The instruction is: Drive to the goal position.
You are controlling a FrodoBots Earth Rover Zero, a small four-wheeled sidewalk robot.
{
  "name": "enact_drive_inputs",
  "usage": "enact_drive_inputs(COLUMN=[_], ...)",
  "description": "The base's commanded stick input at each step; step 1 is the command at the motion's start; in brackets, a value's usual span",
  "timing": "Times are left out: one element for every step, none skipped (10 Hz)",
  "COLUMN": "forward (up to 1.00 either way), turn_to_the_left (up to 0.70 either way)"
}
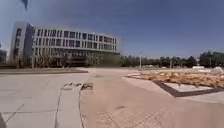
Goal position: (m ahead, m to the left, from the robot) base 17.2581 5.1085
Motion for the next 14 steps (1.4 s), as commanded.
enact_drive_inputs(forward=[0.7,0.7,0.7,0.7,0.7,0.7,0.7,0.7,0.7,0.7,0.7,0.7,0.7,0.7], turn_to_the_left=[0.0,0.0,0.0,0.0,-0.34,0.0,0.0,0.0,0.0,0.0,0.0,0.0,0.0,0.0])
